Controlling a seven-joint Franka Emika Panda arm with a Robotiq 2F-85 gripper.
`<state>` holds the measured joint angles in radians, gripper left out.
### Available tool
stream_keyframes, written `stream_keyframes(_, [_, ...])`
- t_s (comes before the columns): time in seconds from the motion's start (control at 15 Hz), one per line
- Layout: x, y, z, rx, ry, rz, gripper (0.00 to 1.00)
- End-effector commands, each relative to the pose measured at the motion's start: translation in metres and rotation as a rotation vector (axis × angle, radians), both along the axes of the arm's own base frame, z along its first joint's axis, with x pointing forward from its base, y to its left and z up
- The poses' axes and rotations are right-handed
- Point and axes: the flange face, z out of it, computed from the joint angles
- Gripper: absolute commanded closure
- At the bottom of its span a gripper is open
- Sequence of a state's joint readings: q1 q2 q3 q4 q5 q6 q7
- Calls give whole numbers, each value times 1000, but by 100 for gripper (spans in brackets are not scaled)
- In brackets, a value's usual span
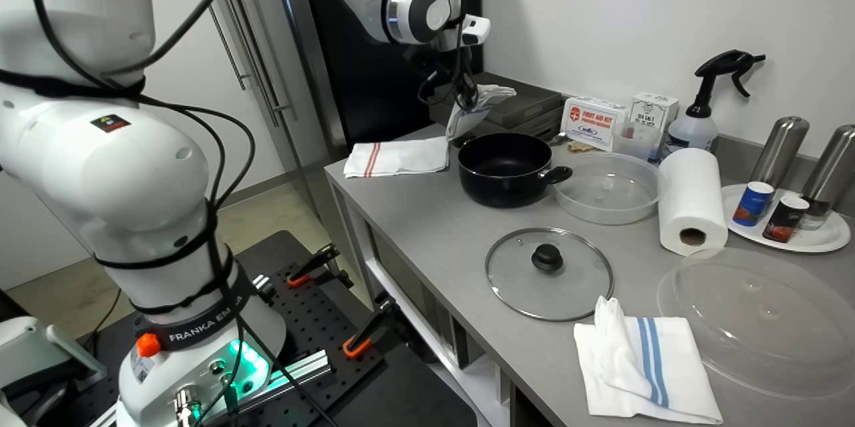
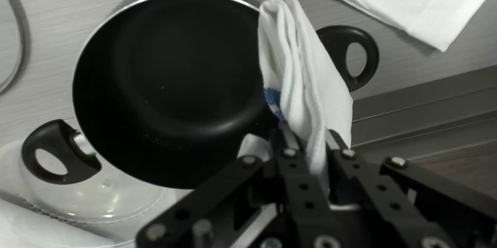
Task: Pick up the cloth from the counter and wipe the pot
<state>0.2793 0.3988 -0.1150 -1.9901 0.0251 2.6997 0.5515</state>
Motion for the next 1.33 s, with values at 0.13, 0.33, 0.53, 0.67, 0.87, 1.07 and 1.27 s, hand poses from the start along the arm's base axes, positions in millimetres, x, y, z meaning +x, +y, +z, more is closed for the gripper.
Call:
stream_keyframes(0.13, [14, -47, -5, -19, 33, -150, 96])
stream_keyframes(0.33, [16, -63, -27, -40, 91, -198, 96])
stream_keyframes(0.53, [18, -68, -52, -53, 156, -224, 96])
stream_keyframes(0.67, [20, -67, -69, -58, 195, -236, 96])
stream_keyframes(0.87, [25, -65, -92, -72, 246, -247, 96])
stream_keyframes(1.07, [31, -65, -106, -81, 279, -246, 96])
stream_keyframes(1.27, [40, -69, -118, -85, 303, -246, 96])
